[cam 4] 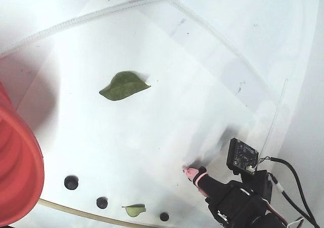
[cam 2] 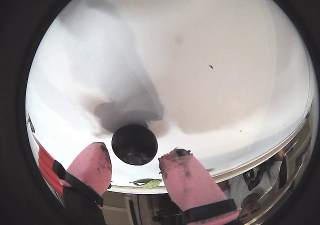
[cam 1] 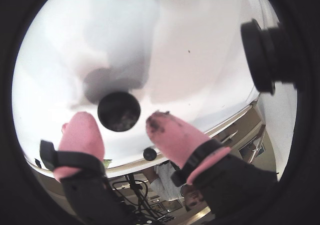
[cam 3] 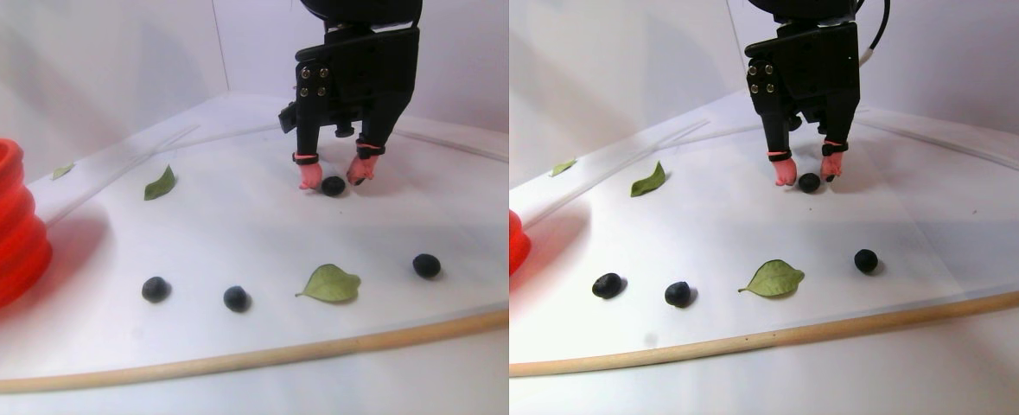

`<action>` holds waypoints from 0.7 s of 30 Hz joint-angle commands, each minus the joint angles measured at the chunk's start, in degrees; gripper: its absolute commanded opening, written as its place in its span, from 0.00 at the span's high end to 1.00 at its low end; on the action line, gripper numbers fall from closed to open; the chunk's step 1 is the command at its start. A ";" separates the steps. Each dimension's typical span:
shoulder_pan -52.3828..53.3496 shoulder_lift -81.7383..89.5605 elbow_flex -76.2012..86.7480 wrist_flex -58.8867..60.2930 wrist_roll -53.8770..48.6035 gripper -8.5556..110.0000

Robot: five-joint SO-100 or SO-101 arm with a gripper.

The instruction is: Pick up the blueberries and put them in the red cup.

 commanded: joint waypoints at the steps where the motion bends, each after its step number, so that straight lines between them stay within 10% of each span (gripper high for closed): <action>1: 0.00 0.35 -1.41 -0.18 0.18 0.77; 21: -0.70 -2.20 -1.76 -3.16 1.49 0.78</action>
